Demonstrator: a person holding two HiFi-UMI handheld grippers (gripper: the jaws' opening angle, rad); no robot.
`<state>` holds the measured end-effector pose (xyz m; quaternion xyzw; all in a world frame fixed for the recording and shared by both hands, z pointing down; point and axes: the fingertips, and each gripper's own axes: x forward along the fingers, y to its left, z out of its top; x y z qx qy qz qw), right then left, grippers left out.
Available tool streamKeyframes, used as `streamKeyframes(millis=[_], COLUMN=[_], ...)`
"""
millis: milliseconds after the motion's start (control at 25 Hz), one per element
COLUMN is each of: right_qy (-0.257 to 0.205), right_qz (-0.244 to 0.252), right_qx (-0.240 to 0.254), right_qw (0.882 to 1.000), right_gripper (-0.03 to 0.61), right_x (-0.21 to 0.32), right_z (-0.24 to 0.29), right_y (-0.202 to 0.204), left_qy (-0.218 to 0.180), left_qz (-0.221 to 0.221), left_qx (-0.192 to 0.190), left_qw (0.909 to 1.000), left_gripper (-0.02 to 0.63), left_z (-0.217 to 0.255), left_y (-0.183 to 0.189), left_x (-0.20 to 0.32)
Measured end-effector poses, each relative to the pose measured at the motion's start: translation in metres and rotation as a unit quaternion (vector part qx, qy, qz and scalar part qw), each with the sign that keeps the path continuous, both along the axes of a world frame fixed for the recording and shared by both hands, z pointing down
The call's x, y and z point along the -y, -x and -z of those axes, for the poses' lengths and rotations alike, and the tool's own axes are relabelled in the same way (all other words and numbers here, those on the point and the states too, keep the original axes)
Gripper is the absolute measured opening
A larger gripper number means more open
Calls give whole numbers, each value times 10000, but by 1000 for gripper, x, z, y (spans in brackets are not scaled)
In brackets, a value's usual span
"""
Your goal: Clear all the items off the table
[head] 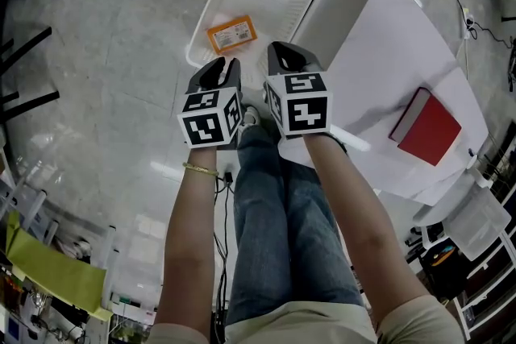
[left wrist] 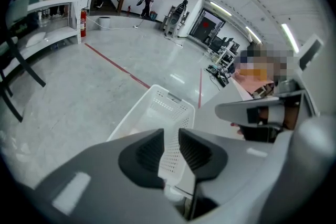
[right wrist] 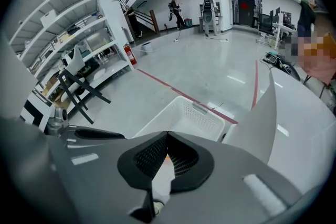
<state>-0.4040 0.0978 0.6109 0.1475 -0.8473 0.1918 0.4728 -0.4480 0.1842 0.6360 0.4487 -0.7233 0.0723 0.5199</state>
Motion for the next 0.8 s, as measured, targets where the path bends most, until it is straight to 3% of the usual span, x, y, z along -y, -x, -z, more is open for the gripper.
streamKeyframes(millis=[280,800], right_qy=[-11,58], right_qz=[-1,-178], right_qx=[184,428], right_qw=[9998,9989], right_gripper=[-2,-2], right_x=[-10,-19], right_z=[19,47], right_y=[-4,-20], left_qy=[-96,-187], left_qz=[85,-83], left_qx=[142,328], left_qw=[9998,9993], left_gripper=[14,8], left_z=[21,51], left_y=[-1,-17], left_x=[-5,-6])
